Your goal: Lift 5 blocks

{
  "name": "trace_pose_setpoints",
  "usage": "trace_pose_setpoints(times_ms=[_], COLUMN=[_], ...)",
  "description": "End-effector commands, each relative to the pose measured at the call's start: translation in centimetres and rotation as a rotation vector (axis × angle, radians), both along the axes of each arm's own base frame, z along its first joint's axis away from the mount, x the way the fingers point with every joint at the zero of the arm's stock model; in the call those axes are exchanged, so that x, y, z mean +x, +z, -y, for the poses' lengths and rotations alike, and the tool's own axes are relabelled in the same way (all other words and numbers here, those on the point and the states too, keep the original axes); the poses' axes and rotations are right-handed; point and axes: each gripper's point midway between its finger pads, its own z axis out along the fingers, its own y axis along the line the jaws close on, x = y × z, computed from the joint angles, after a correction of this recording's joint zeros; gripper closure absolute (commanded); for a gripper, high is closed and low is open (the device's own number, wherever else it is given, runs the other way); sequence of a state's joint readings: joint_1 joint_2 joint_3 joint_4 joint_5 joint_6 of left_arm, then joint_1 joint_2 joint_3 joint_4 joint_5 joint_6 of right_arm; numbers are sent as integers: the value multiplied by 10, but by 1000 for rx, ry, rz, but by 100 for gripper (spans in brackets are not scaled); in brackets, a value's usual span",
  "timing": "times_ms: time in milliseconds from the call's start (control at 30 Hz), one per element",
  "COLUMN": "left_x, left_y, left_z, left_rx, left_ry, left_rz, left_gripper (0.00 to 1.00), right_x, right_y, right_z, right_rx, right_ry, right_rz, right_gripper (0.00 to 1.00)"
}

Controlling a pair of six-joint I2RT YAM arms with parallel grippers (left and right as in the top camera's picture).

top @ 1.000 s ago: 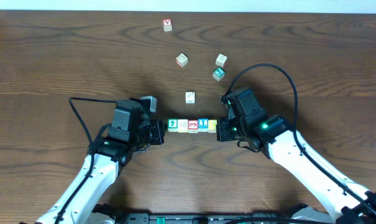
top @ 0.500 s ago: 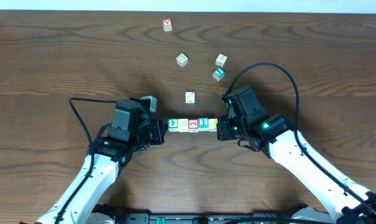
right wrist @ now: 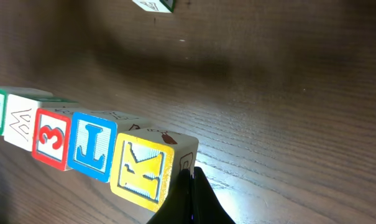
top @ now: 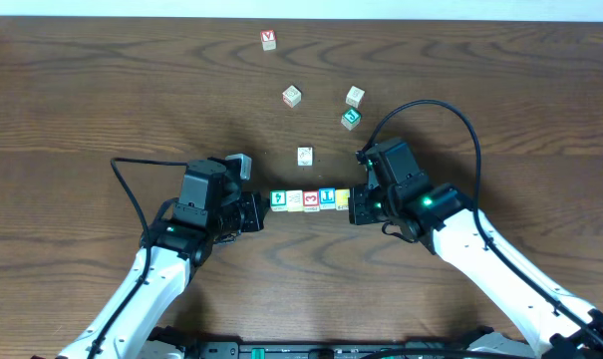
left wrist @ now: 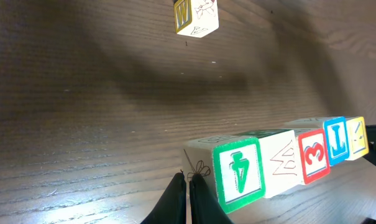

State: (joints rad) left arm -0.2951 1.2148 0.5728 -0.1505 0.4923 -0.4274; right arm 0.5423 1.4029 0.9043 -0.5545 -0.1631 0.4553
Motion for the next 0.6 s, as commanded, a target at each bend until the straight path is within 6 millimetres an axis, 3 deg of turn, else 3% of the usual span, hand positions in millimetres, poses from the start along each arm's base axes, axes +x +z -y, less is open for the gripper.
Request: trace_pose_setpoints(times_ms=[0,567], left_x=[-14,-15], left_y=[50,67], left_z=[48,47], left_rx=[-224,-241], left_ry=[-200,-200], left_rz=[27,75], left_gripper=[93,93], right_x=[-23,-25], right_y=[47,52], right_z=[-58,-59], right_rx=[273,284], right_ry=[199,205], right_rz=[-25,-19], right_gripper=[99,99])
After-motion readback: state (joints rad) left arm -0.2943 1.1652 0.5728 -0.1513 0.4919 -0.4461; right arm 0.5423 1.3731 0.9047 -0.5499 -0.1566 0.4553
